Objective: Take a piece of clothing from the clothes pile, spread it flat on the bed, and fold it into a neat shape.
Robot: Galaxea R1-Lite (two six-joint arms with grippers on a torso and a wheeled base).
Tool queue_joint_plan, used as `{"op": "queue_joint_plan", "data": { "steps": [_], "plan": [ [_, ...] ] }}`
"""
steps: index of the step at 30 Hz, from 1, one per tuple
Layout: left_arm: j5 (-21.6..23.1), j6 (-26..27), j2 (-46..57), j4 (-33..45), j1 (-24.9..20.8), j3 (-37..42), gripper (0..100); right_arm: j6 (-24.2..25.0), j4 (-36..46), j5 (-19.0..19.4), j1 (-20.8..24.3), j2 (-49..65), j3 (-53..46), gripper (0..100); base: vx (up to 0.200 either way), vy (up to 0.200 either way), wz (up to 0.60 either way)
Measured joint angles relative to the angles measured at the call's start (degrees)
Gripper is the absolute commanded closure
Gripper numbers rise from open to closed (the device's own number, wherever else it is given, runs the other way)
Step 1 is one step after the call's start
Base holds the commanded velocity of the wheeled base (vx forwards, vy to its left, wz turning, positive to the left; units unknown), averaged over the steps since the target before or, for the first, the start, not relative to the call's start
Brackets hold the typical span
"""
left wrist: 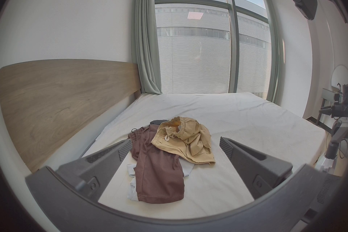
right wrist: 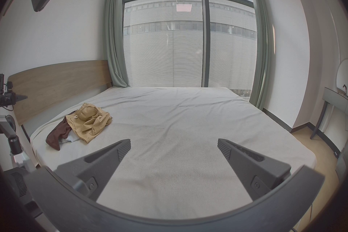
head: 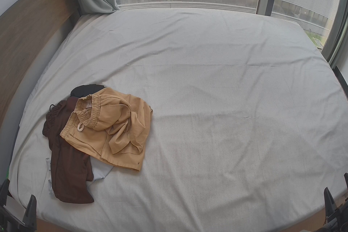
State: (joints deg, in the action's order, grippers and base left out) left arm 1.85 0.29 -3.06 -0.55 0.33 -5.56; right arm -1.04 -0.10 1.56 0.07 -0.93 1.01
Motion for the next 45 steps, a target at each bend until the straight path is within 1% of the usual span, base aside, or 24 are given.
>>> {"op": "queue_joint_plan", "data": {
  "steps": [14,19,23,26,32,38,41,43,45],
  "plan": [
    [1.1,-0.9,-13.2,-0.2,-0.6,-11.1,0,0.1,-0.1,0.0,0.0,0.0,0.0,0,0.0,0.0,0.0],
    [2.0,-5.3,-18.5,-0.2,-3.0,-14.5,0,0.1,-0.1,0.0,0.1,0.0,0.0,0,0.0,0.0,0.0],
    [2.5,-7.4,-21.7,-0.4,-4.4,-16.1,0,0.1,0.0,-0.1,0.1,0.0,0.0,0,0.0,0.0,0.0],
    [4.2,-8.8,-24.6,-0.8,-5.2,-17.1,0,0.1,0.0,-0.1,0.1,0.0,0.0,0,0.0,0.0,0.0],
    [7.3,-10.7,-31.5,-6.5,-5.5,-18.2,0,0.1,0.0,-0.1,0.1,0.0,0.0,0,0.0,0.0,0.0],
    [8.8,-11.0,-38.8,-13.1,-5.2,-18.5,0,0.2,0.0,-0.1,0.1,0.0,0.0,0,0.0,0.0,0.0],
    [10.0,-10.7,-42.4,-16.1,-4.2,-18.9,0,0.2,-0.1,-0.1,0.1,0.0,0.0,0,0.0,0.0,0.0],
    [11.4,-10.5,-44.3,-17.5,-3.4,-19.2,0,0.2,0.0,-0.1,0.1,0.0,0.0,0,0.0,0.0,0.0],
    [15.1,-10.4,-46.5,-18.6,-2.0,-19.6,0,0.2,0.0,-0.1,0.1,0.0,0.0,0,0.0,0.0,0.0]
  ]
}}
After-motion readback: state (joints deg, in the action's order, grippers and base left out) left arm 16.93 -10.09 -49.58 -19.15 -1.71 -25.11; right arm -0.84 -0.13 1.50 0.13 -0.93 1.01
